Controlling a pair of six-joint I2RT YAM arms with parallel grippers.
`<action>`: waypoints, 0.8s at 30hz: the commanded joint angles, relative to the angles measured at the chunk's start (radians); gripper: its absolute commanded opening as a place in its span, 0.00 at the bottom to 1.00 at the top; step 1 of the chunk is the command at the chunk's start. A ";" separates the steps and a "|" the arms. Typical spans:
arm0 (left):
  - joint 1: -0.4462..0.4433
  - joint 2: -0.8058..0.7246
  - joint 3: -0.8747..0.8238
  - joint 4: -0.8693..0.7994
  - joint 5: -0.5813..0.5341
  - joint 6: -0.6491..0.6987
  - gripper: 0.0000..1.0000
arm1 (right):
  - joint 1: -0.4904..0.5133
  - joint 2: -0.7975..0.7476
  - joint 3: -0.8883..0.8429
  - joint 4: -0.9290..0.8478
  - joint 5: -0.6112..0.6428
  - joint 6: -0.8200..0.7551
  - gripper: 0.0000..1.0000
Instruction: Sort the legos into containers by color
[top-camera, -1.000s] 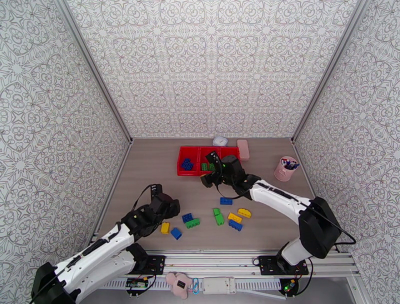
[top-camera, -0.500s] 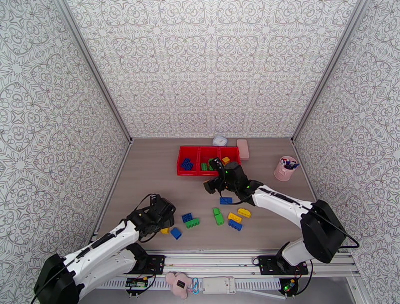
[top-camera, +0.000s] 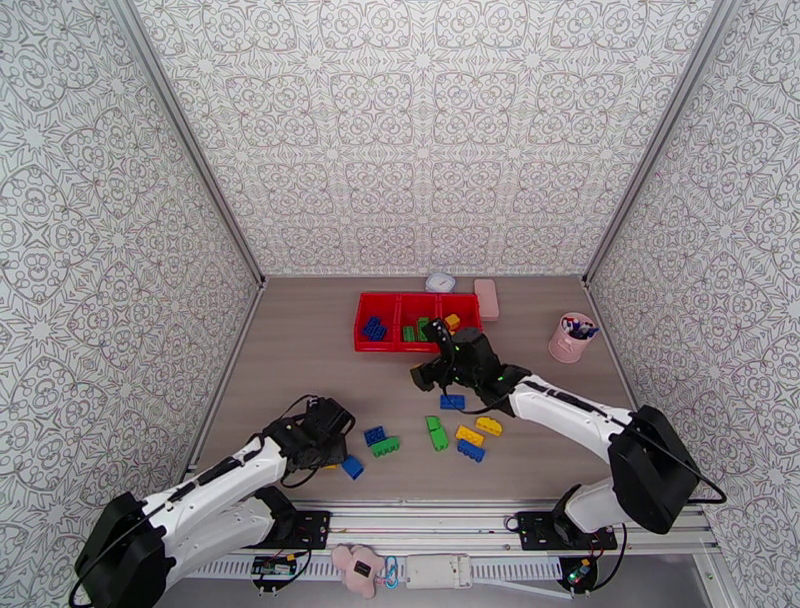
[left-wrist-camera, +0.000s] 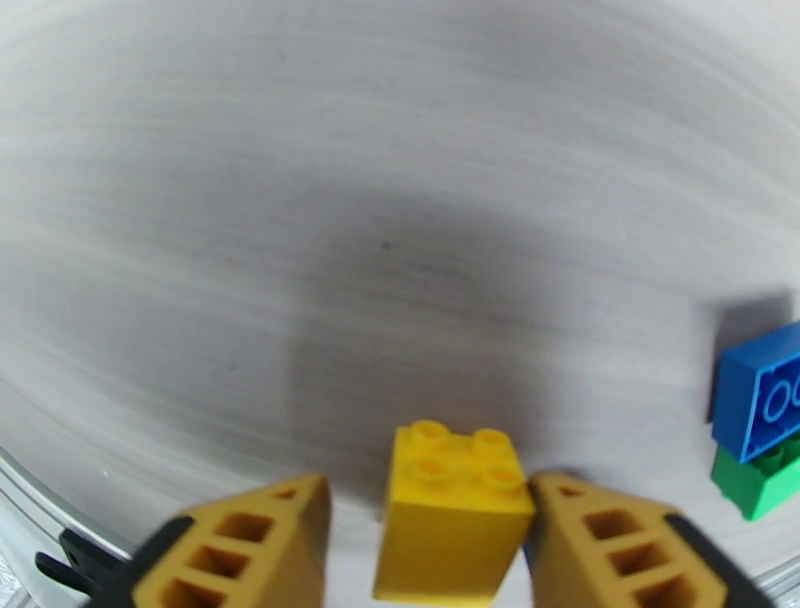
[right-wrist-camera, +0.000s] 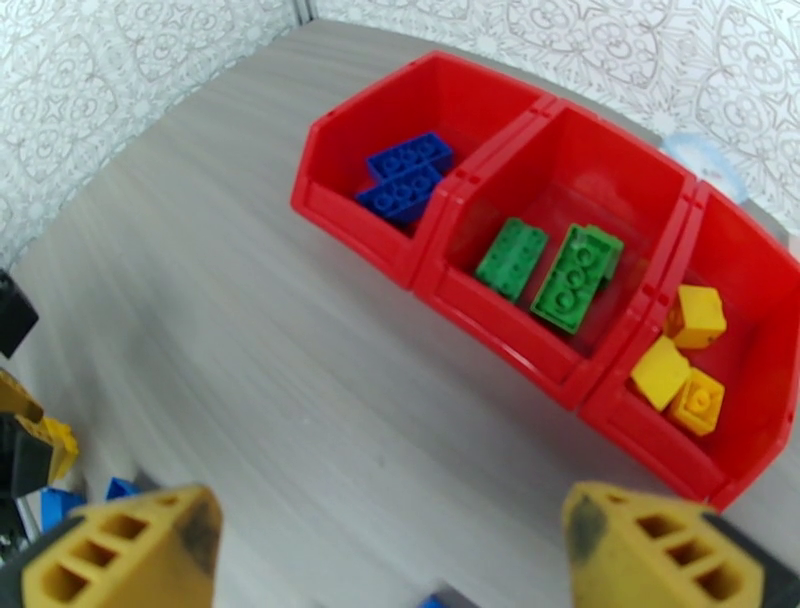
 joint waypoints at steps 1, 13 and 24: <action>0.009 0.004 -0.003 0.015 0.014 0.002 0.50 | 0.003 -0.039 -0.020 0.007 0.016 0.018 0.94; 0.009 0.020 0.009 0.036 0.020 0.010 0.32 | 0.003 -0.105 -0.052 -0.001 0.005 0.024 0.94; 0.000 -0.067 0.120 0.123 -0.063 0.092 0.26 | 0.003 -0.248 -0.147 0.014 -0.012 0.064 0.94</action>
